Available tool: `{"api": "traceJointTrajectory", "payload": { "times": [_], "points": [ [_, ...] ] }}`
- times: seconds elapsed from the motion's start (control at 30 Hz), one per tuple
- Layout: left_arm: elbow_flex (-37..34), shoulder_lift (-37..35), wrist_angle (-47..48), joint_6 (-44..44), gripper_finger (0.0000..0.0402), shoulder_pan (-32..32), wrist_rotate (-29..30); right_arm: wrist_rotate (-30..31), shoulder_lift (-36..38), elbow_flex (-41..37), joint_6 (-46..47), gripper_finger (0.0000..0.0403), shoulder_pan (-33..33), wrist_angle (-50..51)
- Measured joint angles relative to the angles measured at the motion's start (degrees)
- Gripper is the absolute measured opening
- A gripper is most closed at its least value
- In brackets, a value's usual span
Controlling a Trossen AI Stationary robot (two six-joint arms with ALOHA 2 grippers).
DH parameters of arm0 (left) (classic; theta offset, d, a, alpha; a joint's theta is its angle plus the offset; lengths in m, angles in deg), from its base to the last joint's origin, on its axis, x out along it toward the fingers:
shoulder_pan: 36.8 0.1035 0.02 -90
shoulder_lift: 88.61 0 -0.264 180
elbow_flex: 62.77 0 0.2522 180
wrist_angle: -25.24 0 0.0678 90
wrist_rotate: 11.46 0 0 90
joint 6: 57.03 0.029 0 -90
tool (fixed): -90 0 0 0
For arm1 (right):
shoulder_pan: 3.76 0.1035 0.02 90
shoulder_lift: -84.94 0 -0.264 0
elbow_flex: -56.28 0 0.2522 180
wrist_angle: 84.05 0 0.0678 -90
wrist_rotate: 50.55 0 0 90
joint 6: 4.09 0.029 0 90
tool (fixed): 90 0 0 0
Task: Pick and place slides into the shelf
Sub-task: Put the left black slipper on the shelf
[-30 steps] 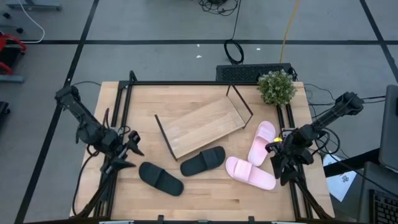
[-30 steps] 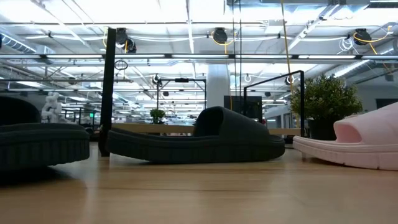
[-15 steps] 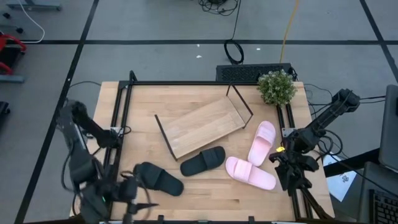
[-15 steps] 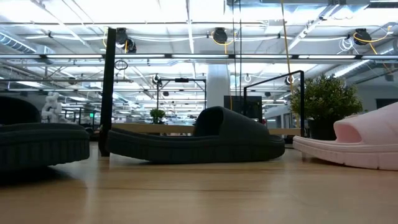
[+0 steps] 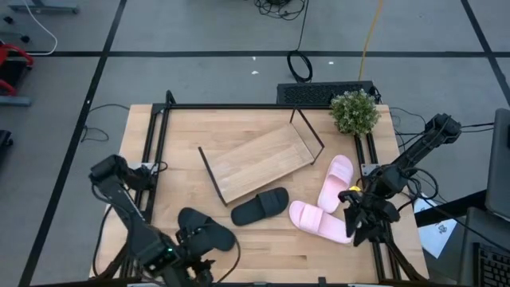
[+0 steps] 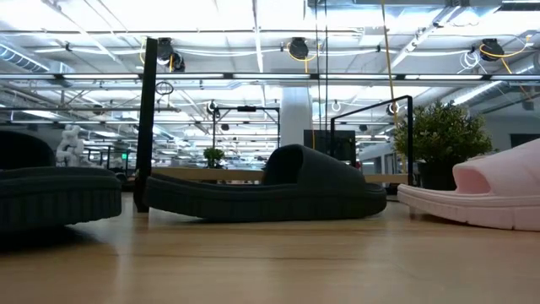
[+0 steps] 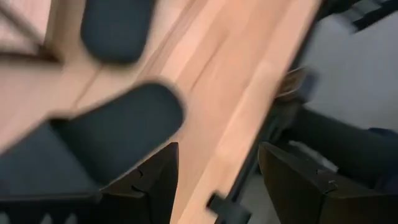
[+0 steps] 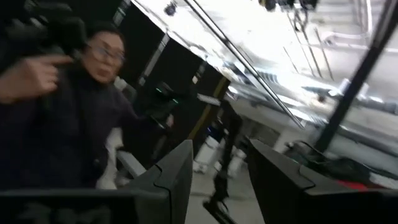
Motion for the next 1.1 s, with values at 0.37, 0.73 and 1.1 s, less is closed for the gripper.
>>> {"api": "traceJointTrajectory", "payload": {
  "times": [0.37,0.73,1.1],
  "points": [
    [0.0,3.1,7.6,-13.3,0.0216,2.9,-4.4,13.9,0.0,0.0,-4.3,0.0144,0.0,4.8],
    [0.0,7.2,12.4,-17.2,0.0216,6.0,-10.4,15.2,0.0,0.0,-4.3,0.0144,-0.2,8.2],
    [-0.1,11.8,17.6,-17.5,0.0216,8.1,-14.4,15.2,0.0,0.0,-3.7,0.0144,-0.2,8.8]
  ]
}}
